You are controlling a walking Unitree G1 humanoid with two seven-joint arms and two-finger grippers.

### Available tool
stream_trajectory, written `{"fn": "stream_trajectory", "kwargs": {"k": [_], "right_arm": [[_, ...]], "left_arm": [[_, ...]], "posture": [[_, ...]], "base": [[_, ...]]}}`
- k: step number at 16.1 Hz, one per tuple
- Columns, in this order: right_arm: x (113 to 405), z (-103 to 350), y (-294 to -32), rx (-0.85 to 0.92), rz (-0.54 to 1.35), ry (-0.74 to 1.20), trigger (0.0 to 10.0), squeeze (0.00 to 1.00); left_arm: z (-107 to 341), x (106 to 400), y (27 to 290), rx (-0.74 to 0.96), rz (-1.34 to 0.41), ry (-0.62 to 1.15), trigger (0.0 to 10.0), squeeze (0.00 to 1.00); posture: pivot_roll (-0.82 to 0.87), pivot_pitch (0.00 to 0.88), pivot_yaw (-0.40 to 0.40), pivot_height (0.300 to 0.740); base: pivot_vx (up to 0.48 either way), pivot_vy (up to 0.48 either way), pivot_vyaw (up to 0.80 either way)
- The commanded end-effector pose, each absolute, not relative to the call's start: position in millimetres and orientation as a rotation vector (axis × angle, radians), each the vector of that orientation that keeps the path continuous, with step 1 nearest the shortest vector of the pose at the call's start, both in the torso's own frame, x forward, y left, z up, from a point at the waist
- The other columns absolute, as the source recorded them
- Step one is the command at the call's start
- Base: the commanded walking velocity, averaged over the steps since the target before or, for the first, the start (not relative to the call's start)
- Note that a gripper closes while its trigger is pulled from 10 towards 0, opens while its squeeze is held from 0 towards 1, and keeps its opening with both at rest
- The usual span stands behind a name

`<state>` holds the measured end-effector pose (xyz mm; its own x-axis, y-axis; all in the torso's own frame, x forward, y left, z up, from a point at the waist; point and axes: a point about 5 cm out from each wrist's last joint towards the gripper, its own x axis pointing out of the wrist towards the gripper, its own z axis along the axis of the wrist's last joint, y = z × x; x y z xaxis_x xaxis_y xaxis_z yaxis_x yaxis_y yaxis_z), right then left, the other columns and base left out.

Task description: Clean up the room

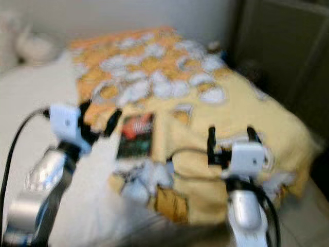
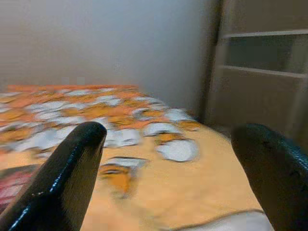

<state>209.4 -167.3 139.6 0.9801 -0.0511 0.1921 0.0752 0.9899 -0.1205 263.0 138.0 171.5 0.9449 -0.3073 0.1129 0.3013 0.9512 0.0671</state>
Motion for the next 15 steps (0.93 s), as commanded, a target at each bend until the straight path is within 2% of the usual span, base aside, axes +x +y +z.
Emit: {"fn": "stream_trajectory", "kwargs": {"k": [1, 15], "right_arm": [[208.8, 139.2, -167.0, -0.123, -0.063, -0.189, 10.0, 0.0], [207.5, 134.6, -163.1, -0.13, -0.042, -0.167, 10.0, 0.0]], "left_arm": [[163.7, 266.6, 136.9, 0.055, -0.317, -0.073, 10.0, 0.0], [157.6, 275.5, 137.8, 0.072, -0.278, -0.047, 10.0, 0.0]], "posture": [[-0.1, 0.0, 0.07, 0.74], [-0.11, 0.0, 0.08, 0.74]], "base": [[0.0, 0.0, 0.0], [0.0, 0.0, 0.0]]}}
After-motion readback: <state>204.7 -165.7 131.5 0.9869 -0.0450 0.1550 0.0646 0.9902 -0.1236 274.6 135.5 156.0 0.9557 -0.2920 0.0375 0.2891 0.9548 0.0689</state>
